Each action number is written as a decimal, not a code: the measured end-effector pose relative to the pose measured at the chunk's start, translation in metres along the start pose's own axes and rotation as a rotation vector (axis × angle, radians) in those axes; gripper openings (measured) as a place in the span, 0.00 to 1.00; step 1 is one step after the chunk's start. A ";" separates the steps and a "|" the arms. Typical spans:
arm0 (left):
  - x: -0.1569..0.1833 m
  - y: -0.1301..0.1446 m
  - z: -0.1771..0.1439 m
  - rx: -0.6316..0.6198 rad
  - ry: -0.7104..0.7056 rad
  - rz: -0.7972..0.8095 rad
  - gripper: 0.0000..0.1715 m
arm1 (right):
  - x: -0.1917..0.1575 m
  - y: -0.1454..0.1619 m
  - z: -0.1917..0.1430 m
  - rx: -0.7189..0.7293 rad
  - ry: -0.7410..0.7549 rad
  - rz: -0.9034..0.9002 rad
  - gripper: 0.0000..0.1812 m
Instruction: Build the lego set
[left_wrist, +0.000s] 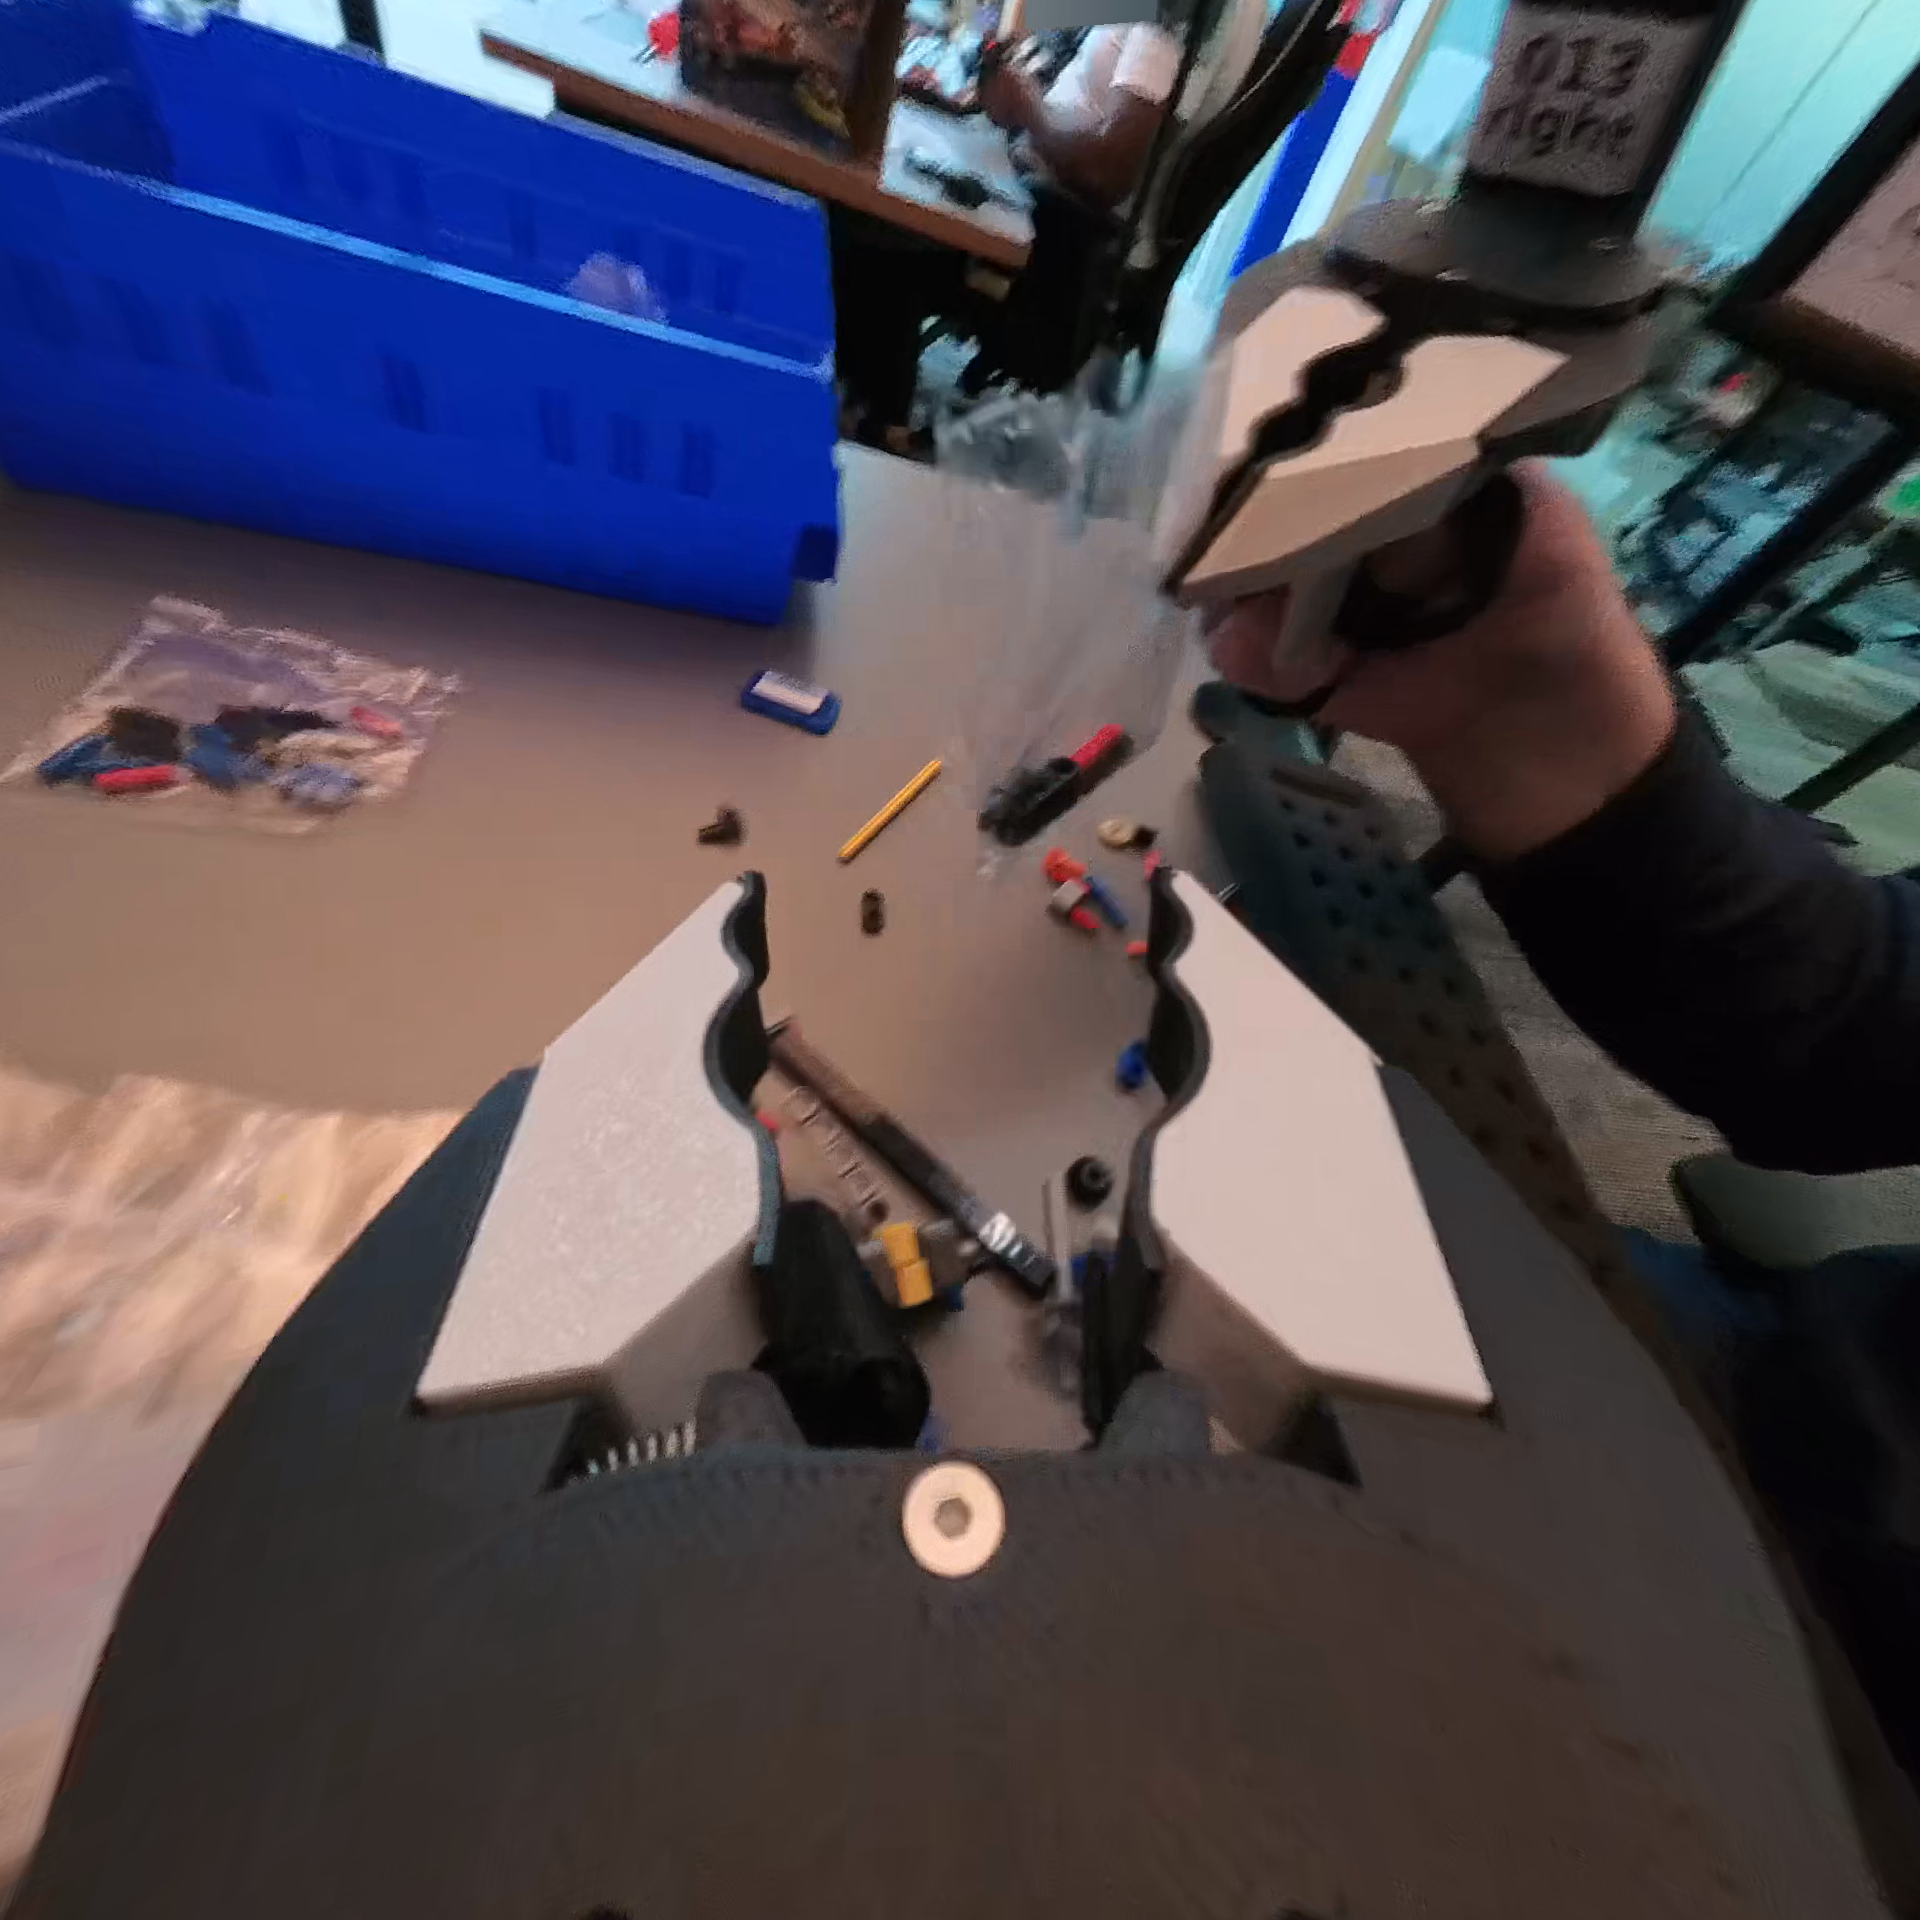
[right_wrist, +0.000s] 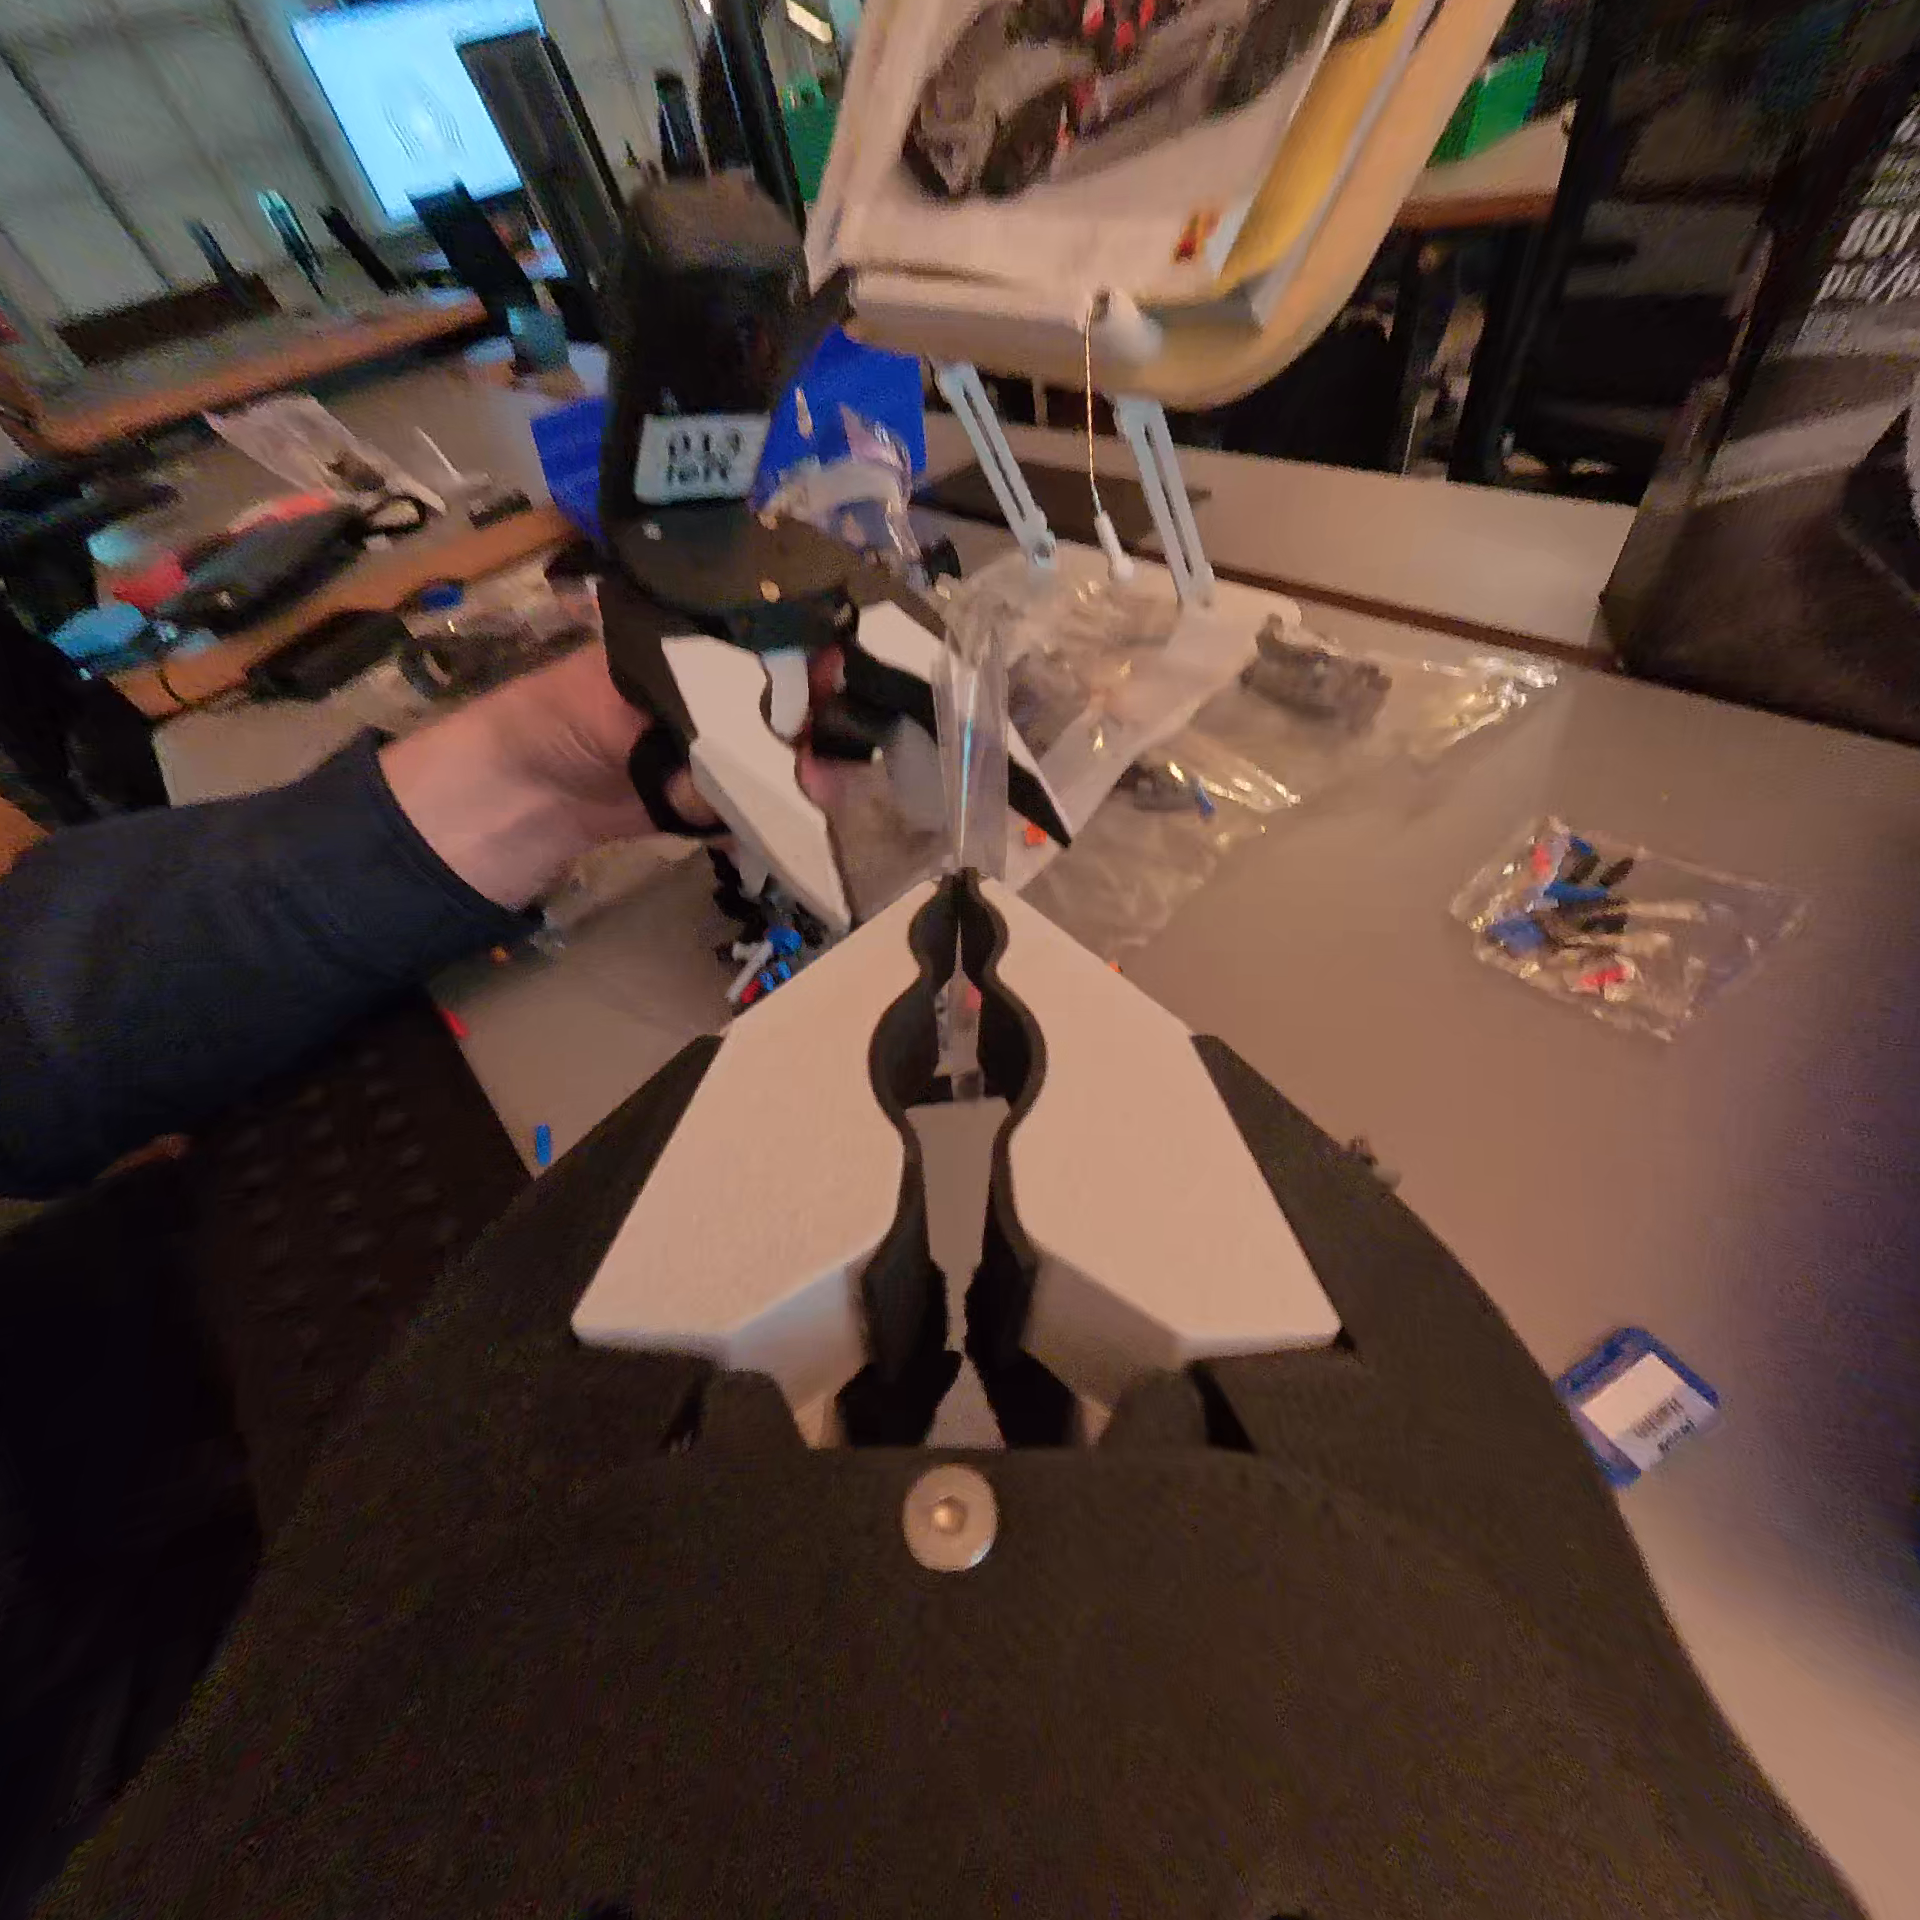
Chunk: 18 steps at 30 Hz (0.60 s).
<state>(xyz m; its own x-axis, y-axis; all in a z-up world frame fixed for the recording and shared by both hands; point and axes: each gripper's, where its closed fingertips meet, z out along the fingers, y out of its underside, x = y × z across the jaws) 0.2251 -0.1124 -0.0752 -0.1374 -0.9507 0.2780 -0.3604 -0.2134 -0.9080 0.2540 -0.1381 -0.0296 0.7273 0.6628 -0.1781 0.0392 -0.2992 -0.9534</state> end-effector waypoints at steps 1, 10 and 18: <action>0.008 -0.005 0.003 0.023 0.041 -0.002 0.43 | -0.001 -0.005 -0.002 0.025 -0.002 0.005 0.00; 0.040 -0.023 0.014 0.096 0.110 0.116 0.07 | -0.021 -0.021 0.001 0.119 -0.113 0.031 0.00; 0.030 -0.029 0.010 0.102 -0.033 0.251 0.04 | -0.014 -0.028 -0.004 0.140 -0.030 -0.004 0.06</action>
<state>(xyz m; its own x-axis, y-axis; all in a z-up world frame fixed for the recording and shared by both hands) 0.2408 -0.1374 -0.0438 -0.1797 -0.9832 0.0307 -0.2240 0.0104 -0.9745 0.2452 -0.1421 0.0002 0.7067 0.6844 -0.1795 -0.0557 -0.1991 -0.9784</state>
